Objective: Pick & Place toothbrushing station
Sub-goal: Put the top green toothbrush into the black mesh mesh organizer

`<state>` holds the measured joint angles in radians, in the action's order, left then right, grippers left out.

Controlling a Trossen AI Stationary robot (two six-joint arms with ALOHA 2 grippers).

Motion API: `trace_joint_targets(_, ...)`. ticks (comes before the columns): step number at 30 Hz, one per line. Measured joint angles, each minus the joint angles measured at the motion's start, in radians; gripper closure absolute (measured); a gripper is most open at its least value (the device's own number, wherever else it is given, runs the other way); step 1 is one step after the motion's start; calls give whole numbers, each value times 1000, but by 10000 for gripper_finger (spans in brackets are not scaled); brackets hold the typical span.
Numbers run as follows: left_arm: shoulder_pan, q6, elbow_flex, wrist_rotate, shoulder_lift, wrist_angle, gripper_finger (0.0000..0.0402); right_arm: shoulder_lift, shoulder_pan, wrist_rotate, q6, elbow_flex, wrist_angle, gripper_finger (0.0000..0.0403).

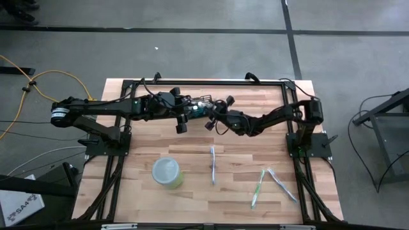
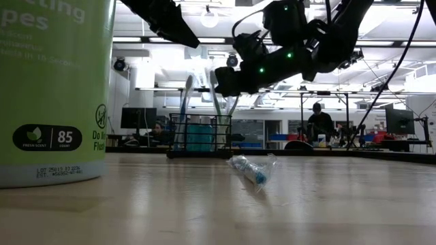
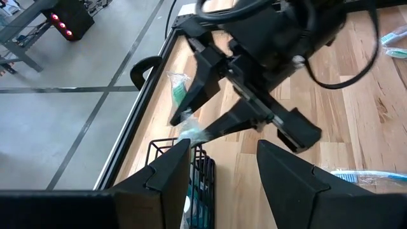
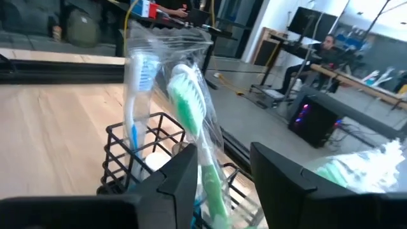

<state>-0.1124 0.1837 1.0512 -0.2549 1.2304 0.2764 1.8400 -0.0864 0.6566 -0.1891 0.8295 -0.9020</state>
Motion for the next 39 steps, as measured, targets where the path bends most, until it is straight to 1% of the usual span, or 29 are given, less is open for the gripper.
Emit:
trace_joint_targets(6, 0, 0, 0, 0, 0, 0, 228, 0, 41, 79, -17, 0, -4, 266)
trace_joint_targets(10, 0, 0, 0, 0, 0, 0, 228, 0, 49, 86, -17, 0, -4, 266)
trace_joint_targets(15, 0, 0, 0, 0, 0, 0, 228, 0, 27, 106, -5, 0, -13, 266)
trace_joint_targets(20, 0, 0, 0, 0, 0, 0, 228, 0, -10, 101, 89, 0, -15, 266)
trace_joint_targets(24, 0, 0, 0, 0, 0, 0, 228, 0, -29, 69, 116, 0, -15, 266)
trace_joint_targets(28, 0, 0, 0, 0, 0, 0, 228, 0, -41, 67, 130, 23, -9, 266)
trace_joint_targets(34, 0, 0, 0, 0, 0, 0, 228, -1, -41, 69, 118, 119, 131, 266)
trace_joint_targets(39, 0, 0, 0, 0, 0, 0, 228, -1, -40, 69, 190, 202, 347, 266)
